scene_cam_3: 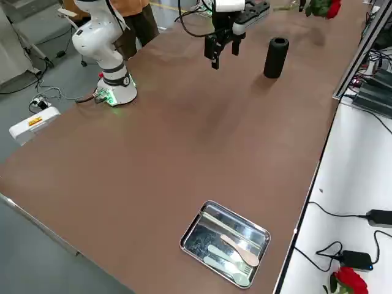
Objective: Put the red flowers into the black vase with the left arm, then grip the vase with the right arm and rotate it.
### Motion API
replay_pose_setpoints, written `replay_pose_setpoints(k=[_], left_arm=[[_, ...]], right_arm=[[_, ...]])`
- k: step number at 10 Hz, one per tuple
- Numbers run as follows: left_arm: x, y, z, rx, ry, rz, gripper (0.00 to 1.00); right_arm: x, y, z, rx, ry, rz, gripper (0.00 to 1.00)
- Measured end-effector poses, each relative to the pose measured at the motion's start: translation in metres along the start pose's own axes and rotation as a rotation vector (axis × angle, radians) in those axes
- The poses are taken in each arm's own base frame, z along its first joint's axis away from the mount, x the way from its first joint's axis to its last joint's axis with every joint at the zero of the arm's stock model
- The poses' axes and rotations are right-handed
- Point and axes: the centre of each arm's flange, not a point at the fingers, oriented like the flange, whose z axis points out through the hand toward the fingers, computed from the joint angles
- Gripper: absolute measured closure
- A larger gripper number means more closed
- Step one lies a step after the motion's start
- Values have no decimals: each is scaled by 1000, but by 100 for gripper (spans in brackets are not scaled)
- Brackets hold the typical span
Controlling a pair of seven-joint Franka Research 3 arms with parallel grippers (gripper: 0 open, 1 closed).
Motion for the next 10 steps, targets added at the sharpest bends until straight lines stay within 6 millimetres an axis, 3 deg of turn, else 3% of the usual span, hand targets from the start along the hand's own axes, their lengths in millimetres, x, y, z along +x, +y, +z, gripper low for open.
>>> replay_pose_setpoints(k=[2, 5, 8, 10], left_arm=[[-1, 42, -67, -8, 23, -94, 93], [-17, 110, -132, 60, 139, -265, 93], [-48, 179, -170, 51, 332, -417, 93], [-83, 228, -176, 39, 477, -464, 93]], right_arm=[[0, 0, 0, 0, 0, 0, 0], [0, 0, 0, 0, 0, 0, 0], [0, 0, 0, 0, 0, 0, 0], [0, 0, 0, 0, 0, 1, 0]])
